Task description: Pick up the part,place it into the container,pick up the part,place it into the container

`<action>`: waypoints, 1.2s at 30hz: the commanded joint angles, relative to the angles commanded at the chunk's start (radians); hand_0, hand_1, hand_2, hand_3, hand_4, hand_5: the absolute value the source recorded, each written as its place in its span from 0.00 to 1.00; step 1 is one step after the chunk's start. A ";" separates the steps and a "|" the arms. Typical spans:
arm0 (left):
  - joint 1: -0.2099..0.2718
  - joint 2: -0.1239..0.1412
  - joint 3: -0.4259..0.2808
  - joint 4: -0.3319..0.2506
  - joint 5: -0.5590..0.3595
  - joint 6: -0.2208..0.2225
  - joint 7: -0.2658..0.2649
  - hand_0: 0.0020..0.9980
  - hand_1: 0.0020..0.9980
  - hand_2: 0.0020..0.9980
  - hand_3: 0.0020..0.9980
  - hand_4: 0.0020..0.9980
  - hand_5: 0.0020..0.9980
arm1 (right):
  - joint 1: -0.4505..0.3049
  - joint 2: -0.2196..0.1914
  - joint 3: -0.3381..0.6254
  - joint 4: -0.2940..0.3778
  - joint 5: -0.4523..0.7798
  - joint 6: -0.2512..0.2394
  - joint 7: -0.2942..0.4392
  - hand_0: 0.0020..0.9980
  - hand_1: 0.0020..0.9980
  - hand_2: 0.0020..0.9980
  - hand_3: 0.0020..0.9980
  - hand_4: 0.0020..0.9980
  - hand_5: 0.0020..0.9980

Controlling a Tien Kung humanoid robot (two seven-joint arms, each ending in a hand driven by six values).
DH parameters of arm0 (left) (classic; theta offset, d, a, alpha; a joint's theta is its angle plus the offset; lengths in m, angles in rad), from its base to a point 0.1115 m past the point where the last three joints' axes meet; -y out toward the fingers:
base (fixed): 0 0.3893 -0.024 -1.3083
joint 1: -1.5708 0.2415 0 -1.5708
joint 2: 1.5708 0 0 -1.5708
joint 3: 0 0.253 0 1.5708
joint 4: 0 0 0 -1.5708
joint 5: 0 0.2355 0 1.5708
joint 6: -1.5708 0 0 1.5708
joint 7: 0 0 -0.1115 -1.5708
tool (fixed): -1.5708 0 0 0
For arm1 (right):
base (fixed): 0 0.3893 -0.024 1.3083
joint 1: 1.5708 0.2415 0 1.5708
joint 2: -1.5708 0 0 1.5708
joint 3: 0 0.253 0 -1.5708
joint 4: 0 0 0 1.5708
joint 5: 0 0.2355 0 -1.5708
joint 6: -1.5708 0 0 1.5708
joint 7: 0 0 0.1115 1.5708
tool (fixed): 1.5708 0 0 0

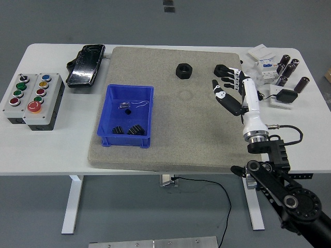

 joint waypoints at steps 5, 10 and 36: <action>0.003 0.004 0.002 0.000 -0.005 0.001 0.000 0.67 0.64 0.55 0.60 0.69 0.35 | -0.107 -0.014 0.121 0.008 0.114 0.060 0.076 0.63 0.66 0.68 0.67 0.66 0.19; -0.008 0.017 -0.005 0.000 0.007 -0.002 0.000 0.67 0.64 0.55 0.60 0.69 0.35 | -0.159 -0.016 0.213 0.005 0.225 0.121 0.167 0.62 0.65 0.67 0.67 0.73 0.23; -0.008 0.059 0.054 0.000 -0.077 -0.001 -0.038 0.67 0.64 0.55 0.60 0.69 0.35 | -0.174 -0.023 0.356 0.037 0.167 0.100 0.139 0.63 0.64 0.70 0.67 0.75 0.29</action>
